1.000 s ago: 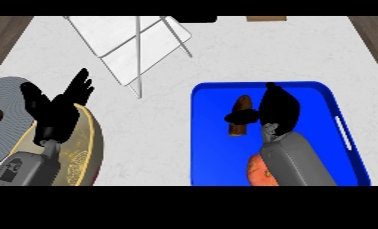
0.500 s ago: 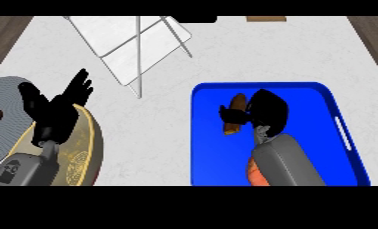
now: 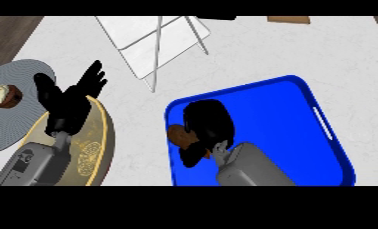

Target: Pick the sweet potato from the tray and place it in the tiered shelf

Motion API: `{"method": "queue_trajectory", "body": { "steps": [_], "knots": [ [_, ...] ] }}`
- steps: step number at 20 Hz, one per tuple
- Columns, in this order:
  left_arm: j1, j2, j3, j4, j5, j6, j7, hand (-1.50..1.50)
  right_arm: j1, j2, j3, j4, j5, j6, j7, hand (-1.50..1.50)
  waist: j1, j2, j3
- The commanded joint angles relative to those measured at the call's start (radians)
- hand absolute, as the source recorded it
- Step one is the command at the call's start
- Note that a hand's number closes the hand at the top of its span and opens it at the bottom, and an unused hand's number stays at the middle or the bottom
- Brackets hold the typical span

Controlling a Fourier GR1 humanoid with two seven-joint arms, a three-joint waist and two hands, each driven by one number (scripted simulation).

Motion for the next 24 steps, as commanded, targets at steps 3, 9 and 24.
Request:
{"method": "queue_trajectory", "body": {
  "steps": [3,9,24],
  "knots": [
    [0.088,-0.014,-0.042,0.073,-0.011,0.002,0.03,0.0,-0.122,0.008,0.123,-0.182,-0.246,0.033,-0.255,1.5,-0.016,-0.003,-0.018],
    [0.129,0.006,0.002,0.082,0.013,0.005,0.016,0.0,-0.252,0.009,0.025,-0.437,-0.353,0.021,-0.082,1.5,-0.083,-0.018,-0.021],
    [0.146,0.019,0.0,0.038,0.013,0.009,0.017,0.0,-0.789,-0.002,-0.471,-0.189,-0.53,0.071,0.12,1.5,-0.073,-0.008,-0.021]
  ]
}}
